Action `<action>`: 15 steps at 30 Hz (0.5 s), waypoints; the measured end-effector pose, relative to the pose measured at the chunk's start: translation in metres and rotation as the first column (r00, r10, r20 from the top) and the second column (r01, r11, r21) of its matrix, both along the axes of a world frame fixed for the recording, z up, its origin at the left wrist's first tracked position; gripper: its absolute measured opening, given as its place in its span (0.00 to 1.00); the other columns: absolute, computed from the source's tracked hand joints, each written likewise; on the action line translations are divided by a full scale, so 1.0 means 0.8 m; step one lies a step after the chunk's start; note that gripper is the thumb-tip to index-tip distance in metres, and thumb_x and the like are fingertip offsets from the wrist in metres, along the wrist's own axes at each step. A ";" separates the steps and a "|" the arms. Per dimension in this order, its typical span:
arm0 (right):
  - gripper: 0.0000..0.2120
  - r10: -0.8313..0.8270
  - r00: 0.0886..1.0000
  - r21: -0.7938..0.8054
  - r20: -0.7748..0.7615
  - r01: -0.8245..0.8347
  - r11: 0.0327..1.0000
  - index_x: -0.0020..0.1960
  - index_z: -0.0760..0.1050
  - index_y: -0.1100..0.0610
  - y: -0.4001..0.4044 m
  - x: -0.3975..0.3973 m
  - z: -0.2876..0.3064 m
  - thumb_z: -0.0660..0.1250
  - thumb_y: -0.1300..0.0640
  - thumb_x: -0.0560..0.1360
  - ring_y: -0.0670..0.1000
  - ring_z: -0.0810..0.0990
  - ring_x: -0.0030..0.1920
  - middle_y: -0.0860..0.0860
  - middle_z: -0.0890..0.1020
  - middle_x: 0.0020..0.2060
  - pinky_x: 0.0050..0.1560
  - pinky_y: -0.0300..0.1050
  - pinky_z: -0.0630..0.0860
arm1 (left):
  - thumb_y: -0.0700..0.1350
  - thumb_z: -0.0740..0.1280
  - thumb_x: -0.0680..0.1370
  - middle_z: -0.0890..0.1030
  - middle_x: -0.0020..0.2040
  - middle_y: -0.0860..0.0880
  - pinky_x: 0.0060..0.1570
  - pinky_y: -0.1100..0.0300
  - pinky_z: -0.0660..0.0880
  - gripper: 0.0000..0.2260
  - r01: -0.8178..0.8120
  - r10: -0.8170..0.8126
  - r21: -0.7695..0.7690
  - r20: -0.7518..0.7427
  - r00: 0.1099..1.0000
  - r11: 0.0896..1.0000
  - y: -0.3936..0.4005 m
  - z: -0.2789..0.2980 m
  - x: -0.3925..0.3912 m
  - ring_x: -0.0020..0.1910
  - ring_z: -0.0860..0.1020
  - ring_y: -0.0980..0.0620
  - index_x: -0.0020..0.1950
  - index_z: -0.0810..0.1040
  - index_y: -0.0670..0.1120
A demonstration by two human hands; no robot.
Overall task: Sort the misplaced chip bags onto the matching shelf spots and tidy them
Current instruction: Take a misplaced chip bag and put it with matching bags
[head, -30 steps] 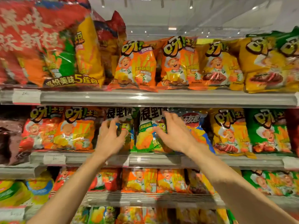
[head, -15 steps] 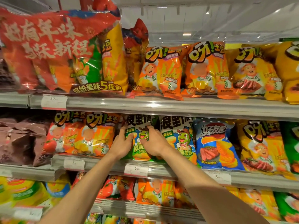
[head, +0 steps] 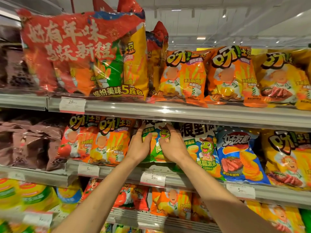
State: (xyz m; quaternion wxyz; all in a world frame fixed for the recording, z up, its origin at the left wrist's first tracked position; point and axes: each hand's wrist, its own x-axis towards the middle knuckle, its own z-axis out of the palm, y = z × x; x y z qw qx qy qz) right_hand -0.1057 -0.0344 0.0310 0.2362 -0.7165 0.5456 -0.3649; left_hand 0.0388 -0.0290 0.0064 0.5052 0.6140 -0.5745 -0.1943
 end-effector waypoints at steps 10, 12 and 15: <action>0.29 -0.025 0.995 -0.022 0.097 0.027 0.999 0.77 0.65 0.55 0.012 -0.019 0.021 0.67 0.48 0.80 0.57 0.70 0.72 0.57 0.73 0.72 0.71 0.50 0.69 | 0.62 0.57 0.82 0.69 0.74 0.45 0.73 0.50 0.63 0.25 0.077 -0.076 0.014 -0.055 0.996 0.997 0.002 0.005 0.006 0.74 0.67 0.48 0.79 0.59 0.60; 0.31 -0.008 0.993 -0.012 0.115 0.009 1.000 0.79 0.63 0.56 0.016 -0.027 0.023 0.68 0.47 0.80 0.56 0.68 0.74 0.56 0.70 0.74 0.74 0.49 0.66 | 0.62 0.56 0.82 0.67 0.75 0.47 0.72 0.54 0.61 0.26 0.098 -0.098 0.005 -0.050 0.994 0.995 0.011 0.005 0.006 0.75 0.65 0.48 0.80 0.58 0.60; 0.32 0.028 0.986 -0.012 0.165 -0.026 1.000 0.79 0.62 0.50 0.027 -0.040 0.018 0.69 0.46 0.79 0.53 0.67 0.75 0.52 0.67 0.76 0.75 0.52 0.66 | 0.63 0.55 0.82 0.68 0.73 0.45 0.73 0.50 0.62 0.26 0.135 -0.135 0.000 -0.035 0.990 0.991 0.029 0.002 0.007 0.75 0.66 0.47 0.79 0.57 0.61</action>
